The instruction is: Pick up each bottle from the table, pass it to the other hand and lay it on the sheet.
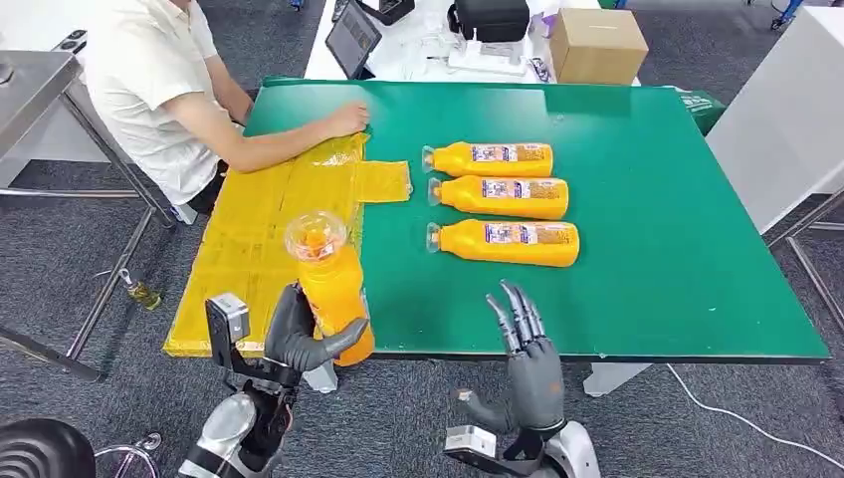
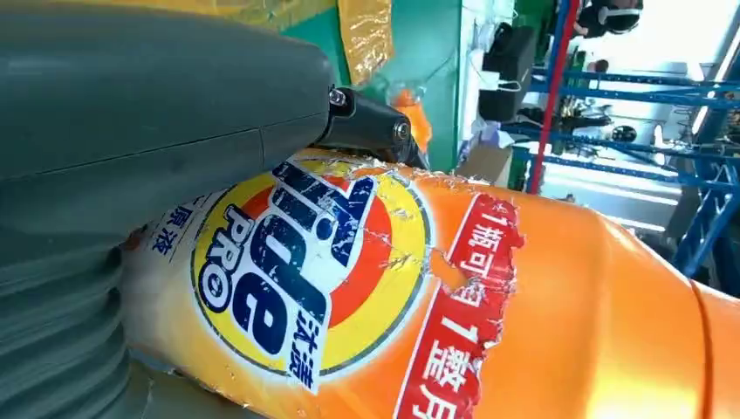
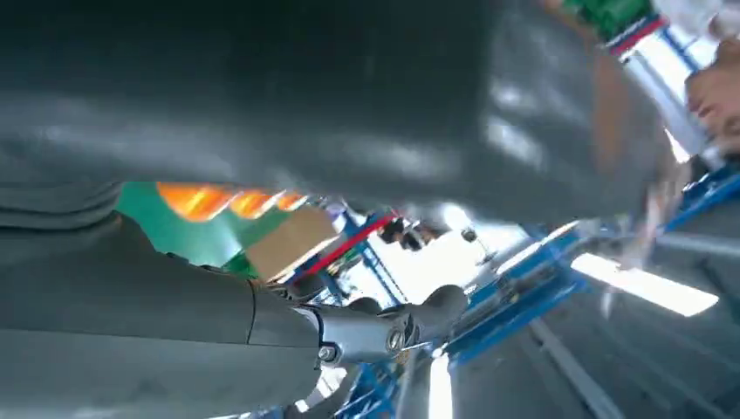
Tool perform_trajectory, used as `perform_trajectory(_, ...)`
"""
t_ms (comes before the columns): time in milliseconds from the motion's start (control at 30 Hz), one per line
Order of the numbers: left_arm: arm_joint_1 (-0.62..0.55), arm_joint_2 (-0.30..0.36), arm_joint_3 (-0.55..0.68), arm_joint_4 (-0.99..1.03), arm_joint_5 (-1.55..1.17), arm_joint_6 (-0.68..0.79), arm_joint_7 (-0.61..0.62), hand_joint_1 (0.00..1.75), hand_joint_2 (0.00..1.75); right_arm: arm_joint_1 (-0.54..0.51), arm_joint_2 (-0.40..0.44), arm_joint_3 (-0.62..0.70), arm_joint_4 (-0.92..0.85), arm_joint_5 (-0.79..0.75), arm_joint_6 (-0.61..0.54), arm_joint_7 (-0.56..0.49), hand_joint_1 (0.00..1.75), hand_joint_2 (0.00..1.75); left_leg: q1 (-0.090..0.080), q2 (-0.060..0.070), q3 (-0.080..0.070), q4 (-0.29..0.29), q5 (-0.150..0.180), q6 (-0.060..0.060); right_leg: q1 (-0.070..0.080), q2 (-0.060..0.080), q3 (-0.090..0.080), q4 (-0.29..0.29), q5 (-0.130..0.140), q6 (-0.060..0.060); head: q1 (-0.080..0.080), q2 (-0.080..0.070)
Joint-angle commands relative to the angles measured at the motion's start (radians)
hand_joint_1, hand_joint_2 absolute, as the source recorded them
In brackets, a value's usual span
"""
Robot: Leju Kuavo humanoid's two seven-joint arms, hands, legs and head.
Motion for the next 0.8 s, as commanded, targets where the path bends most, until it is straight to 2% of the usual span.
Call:
perform_trajectory(33,-0.071,0.145,0.032,0.031,-0.603,0.159,0.141,1.75,1.75,0.058,0.138,-0.319,-0.258,-0.086,0.001,-0.005,0.0,0.0,0.0,0.0,0.002,0.0,-0.001,0.0,0.0,-0.001,0.001,0.001,-0.001,-0.003,0.0,0.0)
perform_trajectory(100,-0.087,0.157,0.054,0.043,-0.668,0.104,0.178,1.75,1.75,0.055,0.126,-0.292,-0.232,-0.156,0.001,-0.005,0.0,0.0,0.001,0.001,0.004,-0.001,-0.001,0.0,0.001,-0.001,0.003,0.0,-0.002,-0.004,-0.001,0.0)
perform_trajectory(167,-0.139,0.168,0.047,0.1,-0.78,0.109,0.219,1.75,1.75,0.052,0.121,-0.243,-0.188,-0.19,0.001,-0.005,0.0,0.0,0.001,0.001,0.002,0.0,0.0,0.0,0.002,-0.001,0.001,0.0,-0.001,-0.002,0.0,0.0)
perform_trajectory(200,-0.209,0.178,0.012,0.172,-0.885,0.107,0.258,1.75,1.75,0.035,0.125,-0.219,-0.161,-0.185,0.001,-0.005,0.0,0.0,0.002,0.0,0.004,0.0,-0.001,0.001,0.003,-0.002,0.004,-0.001,-0.001,-0.003,0.0,0.0)
perform_trajectory(300,-0.412,0.151,-0.069,0.436,-1.09,0.098,0.322,1.75,1.75,0.008,0.134,-0.174,-0.099,-0.208,0.001,-0.005,0.0,0.0,0.002,-0.004,0.003,-0.001,0.001,0.0,0.003,-0.006,0.004,0.0,-0.001,-0.003,0.0,0.0)
perform_trajectory(433,-0.577,0.118,-0.132,0.721,-1.235,0.124,0.348,1.75,1.75,-0.005,0.116,-0.126,-0.05,-0.219,0.001,-0.005,0.0,0.0,0.002,-0.005,0.004,-0.001,0.004,0.001,0.003,-0.007,0.006,-0.002,0.0,-0.003,0.0,0.0)
perform_trajectory(533,-0.626,0.098,-0.136,0.824,-1.277,0.142,0.374,1.75,1.75,-0.008,0.1,-0.113,-0.024,-0.235,0.001,-0.005,0.0,0.0,0.002,-0.002,0.004,-0.001,0.004,0.001,0.003,-0.004,0.005,-0.002,0.002,-0.005,0.0,0.0)
perform_trajectory(800,-0.629,0.093,-0.137,0.843,-1.287,0.15,0.386,1.75,1.75,-0.009,0.093,-0.105,-0.013,-0.247,0.001,-0.005,0.0,0.0,0.002,0.0,0.005,-0.001,0.002,0.001,0.003,-0.002,0.005,-0.001,0.001,-0.005,0.0,0.0)
